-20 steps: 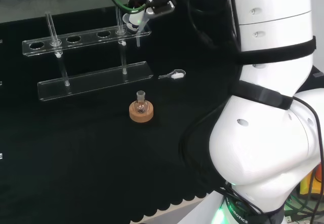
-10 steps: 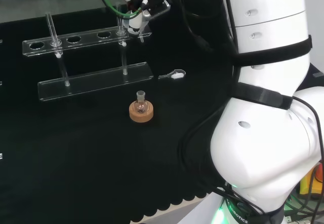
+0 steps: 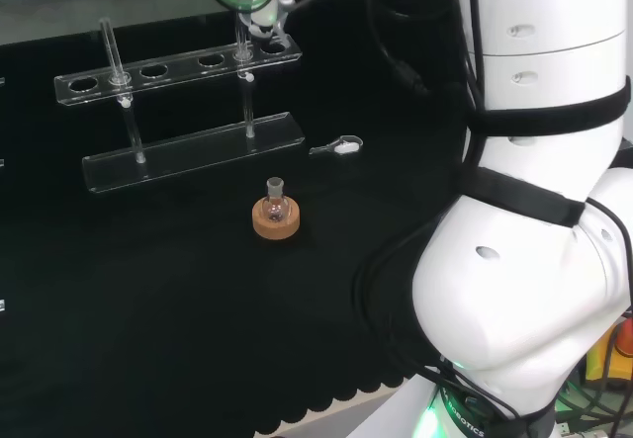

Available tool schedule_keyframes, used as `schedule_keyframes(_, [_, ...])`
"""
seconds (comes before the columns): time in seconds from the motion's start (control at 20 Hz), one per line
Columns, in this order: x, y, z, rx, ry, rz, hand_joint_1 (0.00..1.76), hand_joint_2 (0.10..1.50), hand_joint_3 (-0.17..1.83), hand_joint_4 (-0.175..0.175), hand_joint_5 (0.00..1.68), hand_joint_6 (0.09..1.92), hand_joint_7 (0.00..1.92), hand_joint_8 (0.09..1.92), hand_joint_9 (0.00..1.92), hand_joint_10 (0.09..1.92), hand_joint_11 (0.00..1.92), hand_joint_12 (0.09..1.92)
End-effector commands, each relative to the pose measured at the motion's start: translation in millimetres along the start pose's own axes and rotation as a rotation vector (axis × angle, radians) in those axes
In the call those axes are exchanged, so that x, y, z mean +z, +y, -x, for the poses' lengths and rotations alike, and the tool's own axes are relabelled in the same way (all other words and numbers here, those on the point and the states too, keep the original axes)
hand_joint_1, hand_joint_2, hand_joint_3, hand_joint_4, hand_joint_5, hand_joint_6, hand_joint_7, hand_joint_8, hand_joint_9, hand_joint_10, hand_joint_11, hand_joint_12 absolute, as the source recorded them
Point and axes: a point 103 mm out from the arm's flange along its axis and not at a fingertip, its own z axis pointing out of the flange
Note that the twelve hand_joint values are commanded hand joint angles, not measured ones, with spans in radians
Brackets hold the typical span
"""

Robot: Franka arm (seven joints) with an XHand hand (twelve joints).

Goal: Pick up the funnel from the transparent funnel stand.

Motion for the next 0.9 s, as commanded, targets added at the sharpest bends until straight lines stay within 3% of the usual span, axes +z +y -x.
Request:
schedule_keyframes(0.05, [-21, -29, 11, 0.012, 0.035, -0.01, 1.02, 0.67, 0.71, -0.084, 0.68, 0.6, 0.67, 0.69, 1.3, 0.27, 0.99, 0.97])
schedule_keyframes(0.5, [-23, -74, 18, 0.03, 0.088, 0.011, 1.01, 0.67, 0.71, -0.082, 0.69, 0.63, 0.66, 0.69, 1.3, 0.27, 0.98, 0.98])
schedule_keyframes(0.9, [-8, -110, 14, 0.025, 0.184, 0.028, 1.0, 0.67, 0.72, -0.083, 0.7, 0.65, 0.66, 0.69, 1.31, 0.27, 0.97, 0.98])
